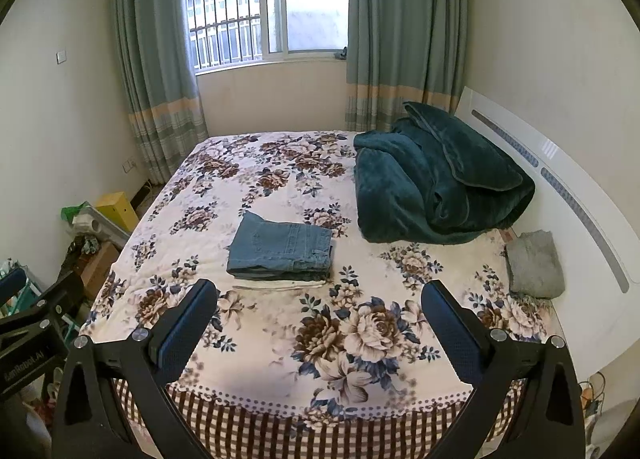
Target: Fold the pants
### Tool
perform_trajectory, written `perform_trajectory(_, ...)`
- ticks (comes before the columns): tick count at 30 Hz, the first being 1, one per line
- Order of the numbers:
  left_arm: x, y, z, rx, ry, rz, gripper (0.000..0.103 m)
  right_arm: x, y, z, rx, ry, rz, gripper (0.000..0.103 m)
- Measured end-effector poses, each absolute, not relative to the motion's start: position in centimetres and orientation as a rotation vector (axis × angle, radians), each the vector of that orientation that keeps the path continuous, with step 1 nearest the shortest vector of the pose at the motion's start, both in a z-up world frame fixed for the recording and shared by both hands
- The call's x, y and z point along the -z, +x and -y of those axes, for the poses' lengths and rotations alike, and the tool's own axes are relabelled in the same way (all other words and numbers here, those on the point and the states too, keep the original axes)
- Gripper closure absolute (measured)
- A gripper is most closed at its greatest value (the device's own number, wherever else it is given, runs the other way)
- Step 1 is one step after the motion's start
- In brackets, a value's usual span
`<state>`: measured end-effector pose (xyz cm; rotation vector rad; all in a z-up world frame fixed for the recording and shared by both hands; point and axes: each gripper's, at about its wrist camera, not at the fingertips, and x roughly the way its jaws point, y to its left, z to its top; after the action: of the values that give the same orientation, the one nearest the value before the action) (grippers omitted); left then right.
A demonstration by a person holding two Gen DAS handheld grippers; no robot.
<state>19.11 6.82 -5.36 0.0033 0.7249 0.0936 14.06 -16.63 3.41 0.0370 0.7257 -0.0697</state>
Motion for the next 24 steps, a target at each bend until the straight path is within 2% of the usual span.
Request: perform_trajectory(24, 4.4, 20.1, -6.6, -0.083, -0.002, -0.724, 0.000, -3.1, 13.9, 15.8, 0.053, 0.049, -0.735, 0.000)
